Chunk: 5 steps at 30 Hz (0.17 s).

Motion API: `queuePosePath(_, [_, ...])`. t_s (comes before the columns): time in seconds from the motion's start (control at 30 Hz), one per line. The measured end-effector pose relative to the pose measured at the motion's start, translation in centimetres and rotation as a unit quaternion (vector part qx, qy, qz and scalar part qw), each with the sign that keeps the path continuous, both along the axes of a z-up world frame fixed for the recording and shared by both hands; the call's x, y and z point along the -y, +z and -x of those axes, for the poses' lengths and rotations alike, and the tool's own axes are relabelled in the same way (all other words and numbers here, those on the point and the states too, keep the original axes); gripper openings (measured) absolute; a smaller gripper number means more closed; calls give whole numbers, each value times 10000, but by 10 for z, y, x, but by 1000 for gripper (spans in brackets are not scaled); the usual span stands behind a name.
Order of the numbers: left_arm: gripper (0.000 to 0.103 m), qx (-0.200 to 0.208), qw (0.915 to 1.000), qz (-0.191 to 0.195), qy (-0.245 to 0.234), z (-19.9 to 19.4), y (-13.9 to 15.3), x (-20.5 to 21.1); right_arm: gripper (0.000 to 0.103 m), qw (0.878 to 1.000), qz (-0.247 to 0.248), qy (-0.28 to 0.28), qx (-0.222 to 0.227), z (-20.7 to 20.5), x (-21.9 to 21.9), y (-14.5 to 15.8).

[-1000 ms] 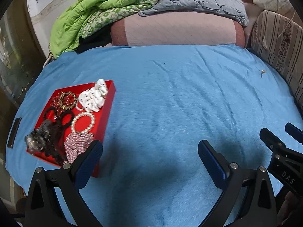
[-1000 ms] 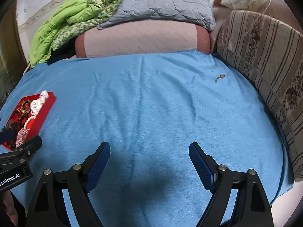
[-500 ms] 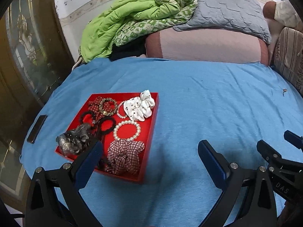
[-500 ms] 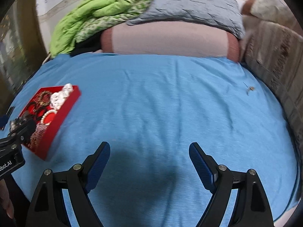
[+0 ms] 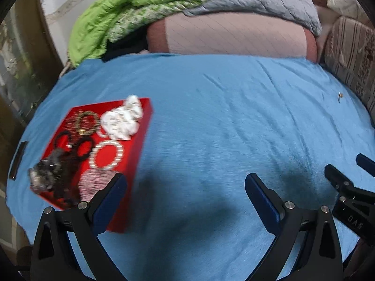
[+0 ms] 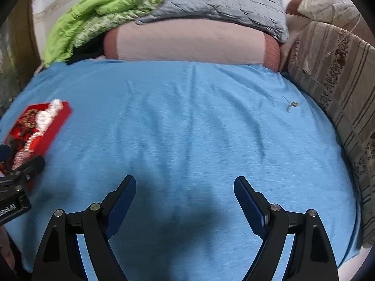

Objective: Organize jewelry

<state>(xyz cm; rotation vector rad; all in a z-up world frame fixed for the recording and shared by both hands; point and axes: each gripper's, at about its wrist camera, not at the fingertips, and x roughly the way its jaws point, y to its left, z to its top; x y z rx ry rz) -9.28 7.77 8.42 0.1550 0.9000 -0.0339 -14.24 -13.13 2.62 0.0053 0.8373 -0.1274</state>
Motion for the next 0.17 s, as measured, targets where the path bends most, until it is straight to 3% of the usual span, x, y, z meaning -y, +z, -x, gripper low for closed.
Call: queuePosePath(0.17, [100, -385, 9992, -15, -118, -23, -32, 23, 89, 9991, -64, -248, -343, -11, 33, -21])
